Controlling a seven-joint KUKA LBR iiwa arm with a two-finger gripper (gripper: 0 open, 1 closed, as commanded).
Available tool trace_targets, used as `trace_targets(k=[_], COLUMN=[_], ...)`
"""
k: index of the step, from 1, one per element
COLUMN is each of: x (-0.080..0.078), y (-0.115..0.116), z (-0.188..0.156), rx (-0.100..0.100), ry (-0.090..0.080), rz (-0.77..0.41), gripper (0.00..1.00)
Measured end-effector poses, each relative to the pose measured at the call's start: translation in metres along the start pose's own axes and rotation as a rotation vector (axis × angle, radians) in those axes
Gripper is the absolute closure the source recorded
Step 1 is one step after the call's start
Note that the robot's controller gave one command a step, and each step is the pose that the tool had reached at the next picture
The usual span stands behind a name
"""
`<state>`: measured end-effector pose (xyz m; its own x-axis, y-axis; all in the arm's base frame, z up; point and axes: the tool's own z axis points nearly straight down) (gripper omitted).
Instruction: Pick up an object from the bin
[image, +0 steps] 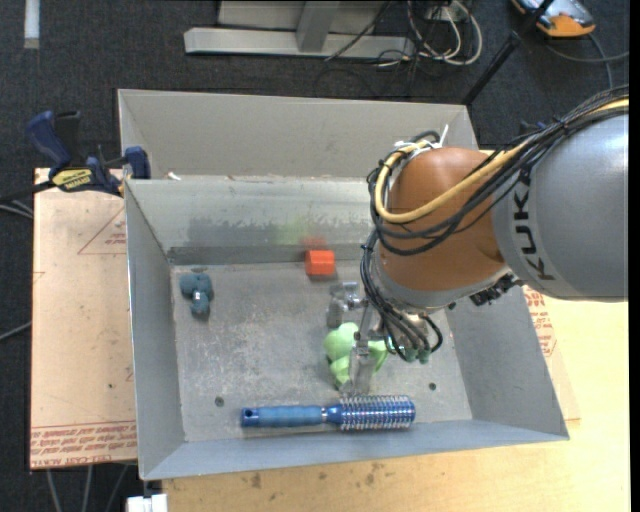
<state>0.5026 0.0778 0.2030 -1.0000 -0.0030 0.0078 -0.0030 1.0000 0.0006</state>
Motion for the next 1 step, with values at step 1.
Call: trace_targets(k=[1], x=[0.0158], y=[-0.0272], z=[0.0959], rx=[0.001], ry=[-0.001], rz=[-0.173], gripper=[0.0])
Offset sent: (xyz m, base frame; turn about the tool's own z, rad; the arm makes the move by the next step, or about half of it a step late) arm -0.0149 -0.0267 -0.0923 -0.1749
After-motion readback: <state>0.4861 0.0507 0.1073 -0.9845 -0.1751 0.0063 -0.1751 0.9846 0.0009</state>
